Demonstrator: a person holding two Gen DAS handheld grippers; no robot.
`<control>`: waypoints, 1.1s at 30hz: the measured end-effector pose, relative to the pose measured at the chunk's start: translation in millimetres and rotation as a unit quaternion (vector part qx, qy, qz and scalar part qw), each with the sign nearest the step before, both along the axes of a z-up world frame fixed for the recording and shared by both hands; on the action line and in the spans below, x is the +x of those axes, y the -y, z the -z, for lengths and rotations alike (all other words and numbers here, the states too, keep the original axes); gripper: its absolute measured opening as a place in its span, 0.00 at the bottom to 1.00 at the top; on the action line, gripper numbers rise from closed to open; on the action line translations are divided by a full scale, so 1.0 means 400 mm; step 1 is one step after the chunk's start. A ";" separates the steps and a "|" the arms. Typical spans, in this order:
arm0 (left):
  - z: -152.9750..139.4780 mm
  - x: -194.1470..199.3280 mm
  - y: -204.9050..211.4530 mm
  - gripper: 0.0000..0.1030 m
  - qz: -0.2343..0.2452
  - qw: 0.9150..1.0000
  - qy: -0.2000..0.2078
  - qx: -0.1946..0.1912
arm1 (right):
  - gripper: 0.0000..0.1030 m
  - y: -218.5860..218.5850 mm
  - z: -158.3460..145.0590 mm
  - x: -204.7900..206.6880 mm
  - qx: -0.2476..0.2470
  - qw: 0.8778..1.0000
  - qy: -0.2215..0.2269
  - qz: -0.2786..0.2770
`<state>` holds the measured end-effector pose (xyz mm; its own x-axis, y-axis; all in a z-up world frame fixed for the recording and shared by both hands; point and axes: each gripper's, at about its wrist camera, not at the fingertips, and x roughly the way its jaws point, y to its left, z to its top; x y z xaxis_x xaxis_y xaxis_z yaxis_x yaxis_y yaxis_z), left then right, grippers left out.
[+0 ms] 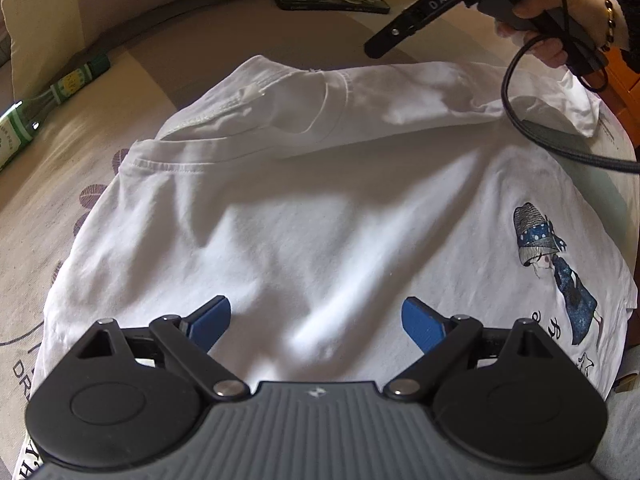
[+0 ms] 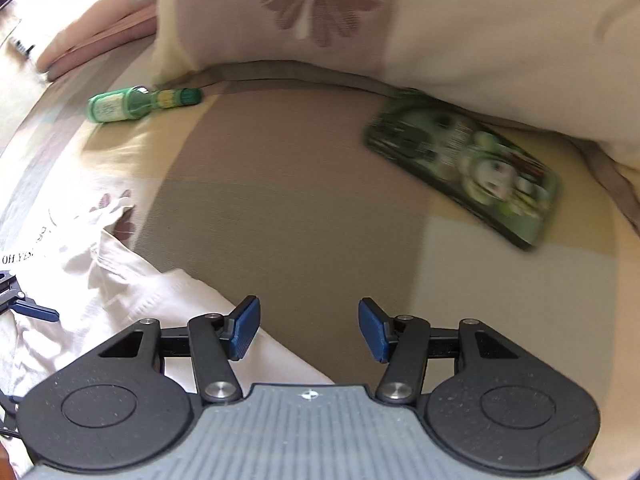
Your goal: Fold clothes
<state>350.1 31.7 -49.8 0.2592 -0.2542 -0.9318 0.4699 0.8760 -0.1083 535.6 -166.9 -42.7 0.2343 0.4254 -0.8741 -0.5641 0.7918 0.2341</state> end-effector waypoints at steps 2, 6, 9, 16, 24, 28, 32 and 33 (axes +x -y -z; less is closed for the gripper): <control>0.000 0.001 0.003 0.90 -0.004 1.000 -0.003 -0.001 | 0.58 -0.026 0.013 -0.004 -0.007 1.000 -0.002 -0.017; 0.007 0.001 -0.001 0.90 -0.016 1.000 -0.010 -0.001 | 0.57 -0.057 0.024 -0.043 -0.039 0.998 0.013 -0.055; 0.001 -0.006 -0.003 0.90 -0.018 1.000 -0.001 -0.007 | 0.57 -0.060 0.020 -0.078 -0.051 0.995 0.024 -0.086; 0.010 0.000 0.008 0.90 -0.031 0.999 -0.006 -0.002 | 0.54 -0.085 0.030 -0.145 -0.088 0.983 0.068 -0.145; -0.014 0.002 0.026 0.90 -0.021 1.000 0.005 -0.005 | 0.06 -0.078 -0.011 -0.141 -0.096 0.981 0.087 -0.146; -0.020 0.002 0.026 0.90 -0.025 1.000 0.005 -0.002 | 0.06 -0.055 -0.042 -0.102 -0.110 0.981 0.116 -0.109; -0.030 0.008 0.024 0.90 -0.028 1.000 0.005 -0.005 | 0.06 -0.040 -0.030 -0.047 -0.135 0.980 0.120 -0.086; -0.033 0.014 0.021 0.90 -0.032 0.999 0.008 -0.004 | 0.06 -0.034 -0.029 -0.035 -0.141 0.980 0.119 -0.078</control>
